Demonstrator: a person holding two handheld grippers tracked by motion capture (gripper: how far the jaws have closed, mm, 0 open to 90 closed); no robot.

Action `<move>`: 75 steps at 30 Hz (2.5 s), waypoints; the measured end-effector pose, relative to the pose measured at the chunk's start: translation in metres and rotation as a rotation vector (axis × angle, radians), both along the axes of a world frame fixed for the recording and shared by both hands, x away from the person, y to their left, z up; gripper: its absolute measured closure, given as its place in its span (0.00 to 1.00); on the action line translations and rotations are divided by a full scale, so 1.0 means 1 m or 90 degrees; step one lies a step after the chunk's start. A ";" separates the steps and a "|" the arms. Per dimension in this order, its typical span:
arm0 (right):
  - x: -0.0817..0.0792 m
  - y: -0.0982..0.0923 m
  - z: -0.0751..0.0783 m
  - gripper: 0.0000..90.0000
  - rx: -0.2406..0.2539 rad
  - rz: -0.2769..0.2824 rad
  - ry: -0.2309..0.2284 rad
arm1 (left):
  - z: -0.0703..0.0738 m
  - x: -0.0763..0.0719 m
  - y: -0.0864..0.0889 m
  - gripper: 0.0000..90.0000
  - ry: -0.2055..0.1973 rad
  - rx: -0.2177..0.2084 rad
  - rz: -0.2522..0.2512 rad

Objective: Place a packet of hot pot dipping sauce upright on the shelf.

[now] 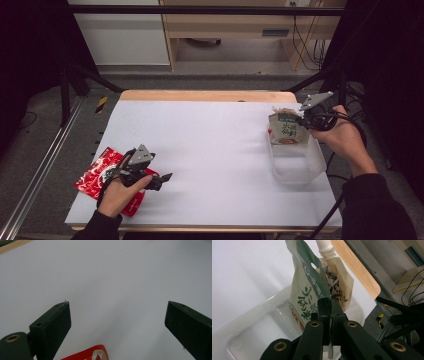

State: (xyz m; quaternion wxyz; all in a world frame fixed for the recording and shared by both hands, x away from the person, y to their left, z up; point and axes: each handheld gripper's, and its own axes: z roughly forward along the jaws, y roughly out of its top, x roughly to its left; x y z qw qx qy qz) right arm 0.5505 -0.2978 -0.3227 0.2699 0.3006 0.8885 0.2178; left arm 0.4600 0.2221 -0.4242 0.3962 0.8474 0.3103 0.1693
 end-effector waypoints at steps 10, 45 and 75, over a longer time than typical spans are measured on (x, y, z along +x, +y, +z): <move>0.002 -0.008 -0.003 1.00 0.014 -0.020 0.005 | 0.000 0.000 -0.001 0.07 0.001 -0.001 -0.003; 0.014 -0.027 -0.025 0.81 0.042 -0.112 -0.003 | -0.004 0.000 -0.003 0.07 0.010 0.007 -0.007; -0.019 -0.012 0.000 0.18 0.084 -0.124 -0.110 | -0.002 0.000 0.001 0.07 0.006 0.010 0.000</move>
